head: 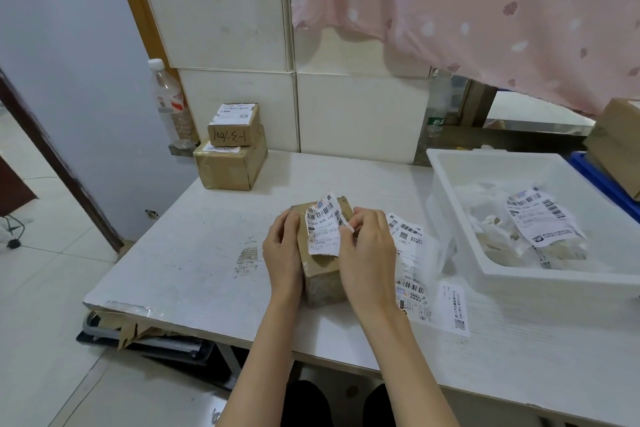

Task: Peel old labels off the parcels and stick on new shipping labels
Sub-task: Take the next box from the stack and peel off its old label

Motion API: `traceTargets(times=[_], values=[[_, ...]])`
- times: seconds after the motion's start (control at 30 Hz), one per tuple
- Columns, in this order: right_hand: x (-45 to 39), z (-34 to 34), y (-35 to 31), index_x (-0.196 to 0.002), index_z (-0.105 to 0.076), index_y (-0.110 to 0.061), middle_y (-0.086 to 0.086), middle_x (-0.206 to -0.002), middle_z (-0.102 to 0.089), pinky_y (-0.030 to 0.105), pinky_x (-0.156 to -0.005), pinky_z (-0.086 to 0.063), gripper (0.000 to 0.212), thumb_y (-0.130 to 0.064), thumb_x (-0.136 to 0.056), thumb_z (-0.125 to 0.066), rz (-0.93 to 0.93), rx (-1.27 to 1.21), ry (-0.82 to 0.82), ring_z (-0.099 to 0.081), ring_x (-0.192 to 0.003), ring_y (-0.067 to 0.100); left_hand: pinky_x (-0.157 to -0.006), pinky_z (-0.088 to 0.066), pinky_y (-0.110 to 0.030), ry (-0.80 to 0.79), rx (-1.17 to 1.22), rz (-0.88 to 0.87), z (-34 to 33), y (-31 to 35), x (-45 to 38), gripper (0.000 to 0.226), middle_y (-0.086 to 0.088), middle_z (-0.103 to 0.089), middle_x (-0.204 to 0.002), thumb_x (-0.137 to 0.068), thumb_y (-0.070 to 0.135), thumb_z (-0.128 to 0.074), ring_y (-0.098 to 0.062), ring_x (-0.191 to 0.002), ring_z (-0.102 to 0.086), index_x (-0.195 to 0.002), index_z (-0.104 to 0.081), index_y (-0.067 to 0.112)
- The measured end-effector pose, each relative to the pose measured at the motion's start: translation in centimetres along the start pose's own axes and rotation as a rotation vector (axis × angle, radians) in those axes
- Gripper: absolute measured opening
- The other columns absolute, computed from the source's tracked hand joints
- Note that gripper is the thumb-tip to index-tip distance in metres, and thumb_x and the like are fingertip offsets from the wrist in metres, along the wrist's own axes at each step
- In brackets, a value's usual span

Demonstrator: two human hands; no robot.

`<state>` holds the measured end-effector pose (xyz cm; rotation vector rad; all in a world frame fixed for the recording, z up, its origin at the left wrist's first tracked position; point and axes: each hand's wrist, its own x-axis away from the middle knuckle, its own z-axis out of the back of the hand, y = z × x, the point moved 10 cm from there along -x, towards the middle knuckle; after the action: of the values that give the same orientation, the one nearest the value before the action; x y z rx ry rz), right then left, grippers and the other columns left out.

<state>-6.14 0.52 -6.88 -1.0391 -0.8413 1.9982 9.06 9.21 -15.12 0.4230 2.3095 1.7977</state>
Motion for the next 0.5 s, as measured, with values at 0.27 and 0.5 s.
traceTargets(times=[0.27, 0.5], values=[[-0.7, 0.7, 1.4, -0.109, -0.043, -0.019, -0.007, -0.100, -0.058, 0.019, -0.079, -0.047, 0.033, -0.009, -0.086, -0.065, -0.132, -0.201, -0.100, -0.059, -0.092, 0.005, -0.072, -0.047, -0.018, -0.003, 0.013, 0.016, 0.0, -0.1, 0.0, 0.028, -0.006, -0.070, -0.114, -0.098, 0.023, -0.055, -0.014, -0.099, -0.063, -0.117, -0.068, 0.007], [-0.3, 1.0, 1.3, -0.070, -0.053, -0.009, -0.006, -0.091, -0.059, 0.040, -0.088, -0.051, 0.020, -0.016, -0.082, -0.068, -0.111, -0.123, -0.077, -0.058, -0.098, 0.016, -0.065, -0.047, -0.010, 0.006, 0.009, 0.011, 0.0, 0.0, 0.1, 0.027, -0.001, -0.070, -0.111, -0.098, 0.021, -0.056, -0.009, -0.095, -0.063, -0.117, -0.068, 0.007]])
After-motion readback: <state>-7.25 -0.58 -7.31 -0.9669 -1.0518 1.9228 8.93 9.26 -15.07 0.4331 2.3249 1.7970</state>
